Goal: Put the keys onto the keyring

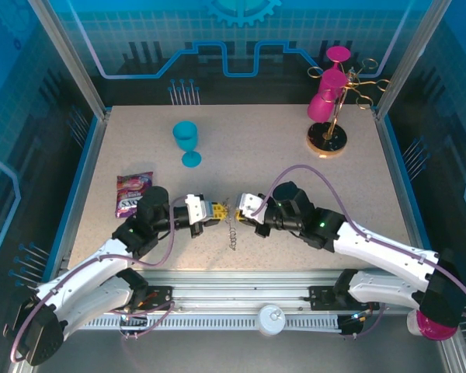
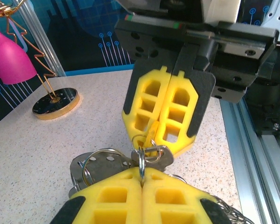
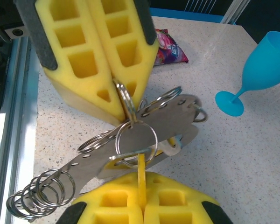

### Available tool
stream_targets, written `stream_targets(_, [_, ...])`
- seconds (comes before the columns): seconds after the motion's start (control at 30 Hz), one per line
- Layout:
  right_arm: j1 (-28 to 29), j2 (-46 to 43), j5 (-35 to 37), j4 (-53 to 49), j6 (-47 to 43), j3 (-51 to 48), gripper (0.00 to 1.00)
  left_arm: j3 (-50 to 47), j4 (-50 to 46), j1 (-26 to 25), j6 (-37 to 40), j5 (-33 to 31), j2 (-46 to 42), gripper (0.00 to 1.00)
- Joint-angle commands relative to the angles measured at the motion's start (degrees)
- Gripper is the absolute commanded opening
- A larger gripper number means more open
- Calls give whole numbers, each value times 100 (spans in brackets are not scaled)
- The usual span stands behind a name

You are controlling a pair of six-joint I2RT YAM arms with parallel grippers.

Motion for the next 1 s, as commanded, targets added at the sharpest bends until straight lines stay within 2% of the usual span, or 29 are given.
stream_targets(0.0, [50,-155,243,-335,-193,238,0,33,-147,-20,206,-8,42,0])
stream_targets(0.27, [49,-166,267,-365,-271,330,0,77,-199,-22,190,-22,140,0])
stream_targets(0.47, [48,-171,292,-381,-297,400,0,72,-201,-16,187,-47,135,21])
stream_targets(0.73, [45,-137,420,-432,-319,393,0,0,-19,-14,104,-122,0,26])
stream_targets(0.87, [29,-99,467,-480,-335,437,0,-104,295,-9,2,-408,-134,28])
stream_targets(0.97, [14,-42,510,-517,-363,464,0,-273,721,-13,-55,-959,-335,27])
